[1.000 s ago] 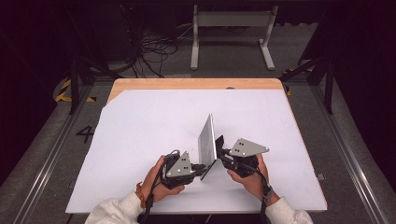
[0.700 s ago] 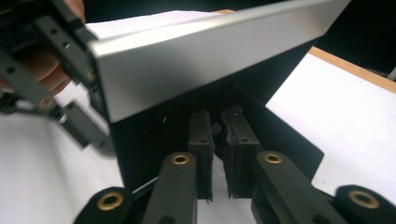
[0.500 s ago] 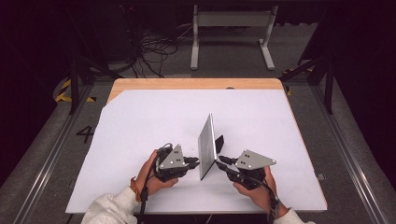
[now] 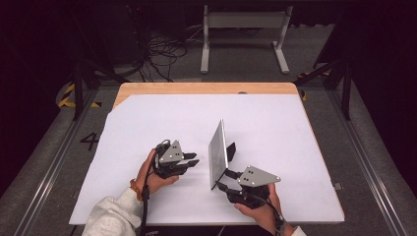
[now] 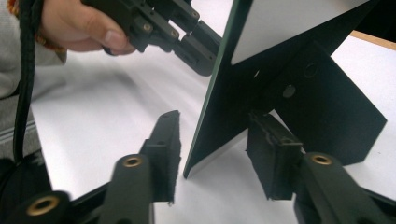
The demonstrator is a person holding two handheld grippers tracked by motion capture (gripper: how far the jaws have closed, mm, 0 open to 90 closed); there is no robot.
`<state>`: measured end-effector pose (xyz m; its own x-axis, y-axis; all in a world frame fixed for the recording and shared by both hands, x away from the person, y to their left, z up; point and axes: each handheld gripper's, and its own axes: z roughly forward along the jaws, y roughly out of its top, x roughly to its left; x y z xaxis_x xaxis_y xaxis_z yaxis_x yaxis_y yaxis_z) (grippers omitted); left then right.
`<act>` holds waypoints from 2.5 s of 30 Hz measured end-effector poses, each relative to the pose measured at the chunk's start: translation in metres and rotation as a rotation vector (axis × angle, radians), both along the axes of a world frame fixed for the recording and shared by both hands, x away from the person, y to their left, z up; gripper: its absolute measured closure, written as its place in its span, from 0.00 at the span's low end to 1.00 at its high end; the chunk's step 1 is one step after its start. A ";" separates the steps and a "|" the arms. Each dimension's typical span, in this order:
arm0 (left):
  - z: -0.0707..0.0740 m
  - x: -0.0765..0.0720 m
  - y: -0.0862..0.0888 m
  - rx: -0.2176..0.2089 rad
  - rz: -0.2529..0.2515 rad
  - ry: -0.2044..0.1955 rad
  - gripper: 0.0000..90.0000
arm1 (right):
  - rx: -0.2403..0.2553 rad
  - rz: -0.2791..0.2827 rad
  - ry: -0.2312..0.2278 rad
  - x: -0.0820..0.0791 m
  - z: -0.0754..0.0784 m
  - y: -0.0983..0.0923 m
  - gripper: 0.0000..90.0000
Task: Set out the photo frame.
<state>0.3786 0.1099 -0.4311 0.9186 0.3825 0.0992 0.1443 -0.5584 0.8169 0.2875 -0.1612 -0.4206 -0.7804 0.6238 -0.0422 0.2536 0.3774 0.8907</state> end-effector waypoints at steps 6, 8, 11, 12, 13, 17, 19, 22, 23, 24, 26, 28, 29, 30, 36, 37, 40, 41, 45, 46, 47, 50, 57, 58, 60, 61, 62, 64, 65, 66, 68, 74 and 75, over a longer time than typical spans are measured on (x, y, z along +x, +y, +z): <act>0.000 0.000 -0.001 -0.001 0.014 -0.002 0.75 | 0.018 -0.064 0.028 0.009 -0.004 0.005 0.55; 0.001 -0.001 0.000 -0.004 0.017 -0.003 0.74 | 0.017 -0.068 0.031 0.010 -0.005 0.006 0.55; 0.000 -0.001 -0.001 0.001 0.027 -0.002 0.69 | 0.027 -0.082 0.031 0.010 -0.004 0.008 0.54; 0.000 0.000 -0.002 0.003 0.031 -0.005 0.68 | 0.043 -0.085 0.030 0.010 -0.004 0.009 0.53; 0.000 0.000 -0.002 0.004 0.034 -0.006 0.67 | 0.056 -0.090 0.036 0.010 -0.004 0.009 0.53; 0.000 -0.001 -0.003 0.004 0.031 -0.007 0.65 | 0.058 -0.096 0.041 0.009 -0.004 0.013 0.52; 0.001 -0.002 -0.003 0.002 0.031 -0.008 0.65 | 0.061 -0.108 0.035 0.011 -0.004 0.014 0.52; 0.000 -0.002 -0.003 0.008 0.032 -0.009 0.63 | 0.067 -0.128 0.032 0.015 -0.004 0.013 0.51; 0.001 -0.002 -0.002 0.008 0.032 -0.009 0.63 | 0.068 -0.129 0.032 0.016 -0.004 0.012 0.51; 0.001 -0.002 -0.002 0.007 0.034 -0.006 0.63 | 0.067 -0.130 0.027 0.016 -0.004 0.013 0.51; 0.001 -0.003 -0.001 0.003 0.034 -0.005 0.62 | 0.060 -0.131 0.023 0.015 -0.003 0.013 0.52; 0.001 -0.003 -0.001 0.008 0.031 -0.009 0.62 | 0.060 -0.124 0.026 0.015 -0.004 0.012 0.53; 0.001 -0.004 -0.002 0.008 0.031 -0.010 0.61 | 0.058 -0.120 0.025 0.015 -0.003 0.012 0.54; 0.001 -0.004 -0.002 0.010 0.030 -0.013 0.61 | 0.055 -0.117 0.023 0.014 -0.003 0.012 0.56; -0.001 -0.003 -0.003 0.024 0.017 -0.012 0.60 | 0.042 -0.087 0.008 0.014 -0.002 0.001 0.69; -0.001 -0.002 -0.004 0.023 0.018 -0.012 0.60 | 0.046 -0.074 0.012 0.015 -0.002 -0.002 0.69; -0.002 -0.001 -0.004 0.026 0.018 -0.009 0.59 | 0.043 -0.058 0.010 0.015 -0.002 -0.004 0.70; -0.002 -0.001 -0.004 0.028 0.018 -0.006 0.59 | 0.043 -0.057 0.009 0.015 -0.002 -0.005 0.70; -0.002 0.000 -0.005 0.020 0.020 -0.005 0.58 | 0.043 -0.055 0.012 0.015 -0.002 -0.006 0.70; -0.003 0.000 -0.005 0.017 0.020 -0.002 0.58 | 0.047 -0.052 0.015 0.016 -0.002 -0.007 0.71; -0.003 0.001 -0.006 0.017 0.022 -0.003 0.58 | 0.048 -0.050 0.017 0.016 -0.002 -0.007 0.71; -0.003 0.005 -0.008 0.016 0.016 0.002 0.57 | 0.048 -0.039 0.022 0.018 -0.002 -0.010 0.72; -0.004 0.013 -0.015 0.004 0.011 0.015 0.54 | 0.047 -0.030 0.034 0.020 -0.001 -0.020 0.76; -0.004 0.014 -0.016 0.002 0.012 0.018 0.53 | 0.046 -0.031 0.036 0.021 0.000 -0.021 0.76; -0.005 0.015 -0.017 0.005 0.014 0.017 0.51 | 0.039 -0.031 0.031 0.021 0.000 -0.022 0.77; -0.005 0.016 -0.017 0.003 0.016 0.018 0.49 | 0.037 -0.029 0.032 0.021 0.000 -0.022 0.77; -0.005 0.017 -0.017 0.001 0.018 0.021 0.48 | 0.036 -0.030 0.033 0.021 0.001 -0.023 0.77; -0.004 0.020 -0.017 -0.001 0.023 0.024 0.45 | 0.038 -0.027 0.036 0.021 0.001 -0.024 0.77; -0.005 0.021 -0.018 -0.004 0.023 0.028 0.44 | 0.038 -0.025 0.037 0.022 0.001 -0.025 0.77; -0.005 0.023 -0.019 -0.005 0.022 0.029 0.42 | 0.036 -0.025 0.037 0.022 0.001 -0.025 0.78; -0.006 0.028 -0.021 -0.008 0.017 0.049 0.37 | 0.038 -0.025 0.039 0.022 0.001 -0.026 0.78; -0.011 0.037 -0.027 0.043 0.022 0.045 0.26 | 0.027 -0.020 0.039 0.022 0.002 -0.028 0.78; -0.010 0.039 -0.027 0.043 0.025 0.056 0.24 | 0.022 -0.018 0.040 0.022 0.003 -0.028 0.78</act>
